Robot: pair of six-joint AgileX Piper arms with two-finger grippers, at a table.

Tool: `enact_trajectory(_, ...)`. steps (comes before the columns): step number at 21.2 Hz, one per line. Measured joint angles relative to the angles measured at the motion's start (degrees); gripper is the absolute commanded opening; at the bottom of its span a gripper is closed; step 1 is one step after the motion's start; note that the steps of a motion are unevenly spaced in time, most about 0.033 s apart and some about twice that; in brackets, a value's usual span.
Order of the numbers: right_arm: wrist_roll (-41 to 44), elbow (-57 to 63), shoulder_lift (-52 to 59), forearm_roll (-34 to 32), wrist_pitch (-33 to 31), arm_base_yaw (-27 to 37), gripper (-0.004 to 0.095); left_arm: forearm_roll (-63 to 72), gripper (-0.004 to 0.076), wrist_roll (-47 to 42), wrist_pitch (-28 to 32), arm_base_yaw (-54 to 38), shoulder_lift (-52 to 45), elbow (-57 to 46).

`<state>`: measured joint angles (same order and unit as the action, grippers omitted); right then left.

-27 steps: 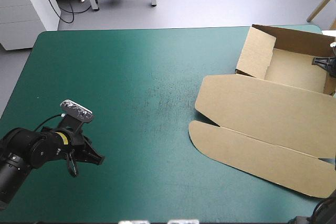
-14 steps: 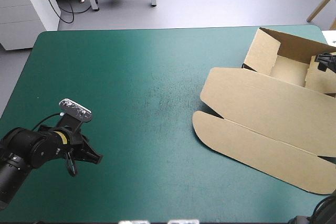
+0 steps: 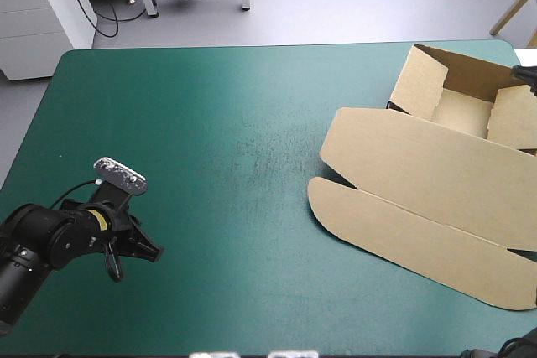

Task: Fold the box

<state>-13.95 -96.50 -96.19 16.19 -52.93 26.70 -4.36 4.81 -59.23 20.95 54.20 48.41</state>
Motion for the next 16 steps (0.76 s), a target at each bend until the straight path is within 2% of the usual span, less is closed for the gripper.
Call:
enact_trajectory(4, -4.5, 0.0, 2.1, 6.2, -3.9, 0.0, -0.0010, 0.3, -0.0010, 0.0, 0.0, 0.0, 0.0, 0.0)
enact_trajectory(5, -6.9, 0.0, 3.4, 8.3, -6.5, 0.0, -0.0010, 0.3, -0.0010, 0.0, 0.2, 0.0, 0.0, 0.0)
enact_trajectory(7, -8.4, 0.0, 5.8, 9.3, -9.3, -0.1, -0.0009, 0.3, -0.0010, 0.0, 0.5, 0.0, 0.0, 0.0)
enact_trajectory(10, -8.7, 0.0, 10.5, 9.3, -10.3, -1.9, -0.0007, 0.3, -0.0010, -0.2, 1.3, 0.0, 0.0, 0.0)
enact_trajectory(12, -8.9, 0.0, 14.1, 9.4, -11.2, -5.2, -0.0008, 0.3, -0.0010, -0.2, 2.2, 0.0, 0.0, 0.0)
enact_trajectory(16, -8.7, 5.5, 21.7, 8.3, -11.9, -16.4, -0.0007, 0.3, -0.0010, 0.1, 3.4, 0.0, -1.5, 0.0)
